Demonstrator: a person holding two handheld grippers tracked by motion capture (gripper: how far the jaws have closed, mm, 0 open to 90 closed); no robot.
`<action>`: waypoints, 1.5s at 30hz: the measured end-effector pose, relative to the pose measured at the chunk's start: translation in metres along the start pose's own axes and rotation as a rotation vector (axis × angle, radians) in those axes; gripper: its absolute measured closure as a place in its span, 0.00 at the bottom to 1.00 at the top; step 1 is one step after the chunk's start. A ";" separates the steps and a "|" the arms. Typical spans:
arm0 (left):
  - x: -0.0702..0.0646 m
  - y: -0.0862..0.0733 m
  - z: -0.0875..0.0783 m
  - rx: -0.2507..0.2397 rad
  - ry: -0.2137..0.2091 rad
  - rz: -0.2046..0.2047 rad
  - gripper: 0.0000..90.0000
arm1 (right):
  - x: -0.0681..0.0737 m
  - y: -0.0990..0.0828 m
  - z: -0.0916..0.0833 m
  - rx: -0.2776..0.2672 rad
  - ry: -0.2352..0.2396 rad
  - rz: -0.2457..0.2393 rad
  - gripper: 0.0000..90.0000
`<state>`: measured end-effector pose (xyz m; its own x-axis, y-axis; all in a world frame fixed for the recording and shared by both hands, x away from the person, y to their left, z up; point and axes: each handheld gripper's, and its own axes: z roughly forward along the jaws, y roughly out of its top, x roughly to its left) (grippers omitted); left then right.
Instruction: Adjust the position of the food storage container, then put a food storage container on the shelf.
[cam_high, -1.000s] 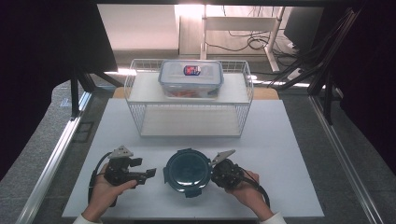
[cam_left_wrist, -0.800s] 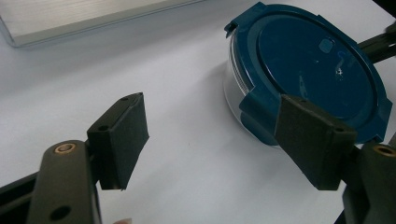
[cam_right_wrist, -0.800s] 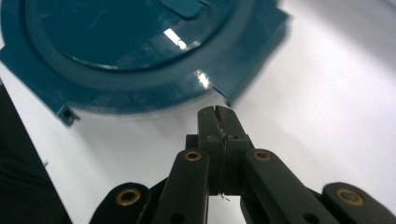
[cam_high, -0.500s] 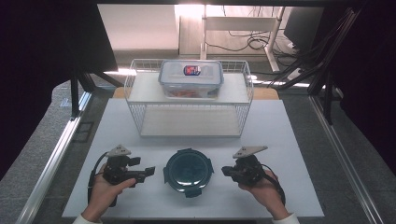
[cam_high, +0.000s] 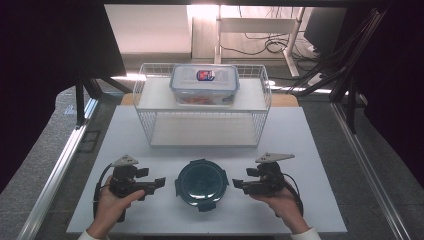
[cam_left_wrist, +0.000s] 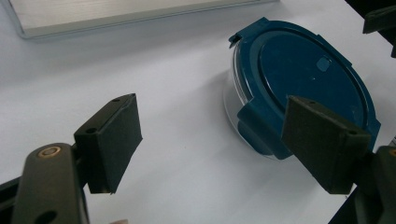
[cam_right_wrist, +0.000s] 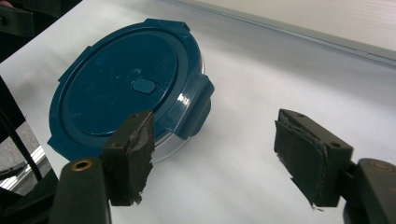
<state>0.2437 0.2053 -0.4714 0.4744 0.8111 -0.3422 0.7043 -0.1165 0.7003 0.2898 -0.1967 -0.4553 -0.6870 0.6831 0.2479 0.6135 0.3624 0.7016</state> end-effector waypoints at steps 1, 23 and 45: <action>0.000 0.000 0.000 0.001 -0.002 0.003 0.21 | 0.000 0.000 0.000 0.002 0.003 0.003 0.31; -0.024 0.007 0.005 -0.024 -0.022 -0.008 0.23 | -0.001 0.006 0.008 0.003 0.050 0.036 0.24; -0.016 0.003 0.045 0.035 -0.146 -0.209 0.17 | -0.009 0.017 0.036 0.021 0.137 0.144 0.22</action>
<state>0.2620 0.1659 -0.4919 0.3858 0.7286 -0.5660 0.8116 0.0237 0.5837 0.3200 -0.1740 -0.4695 -0.6371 0.6369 0.4342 0.7164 0.2814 0.6384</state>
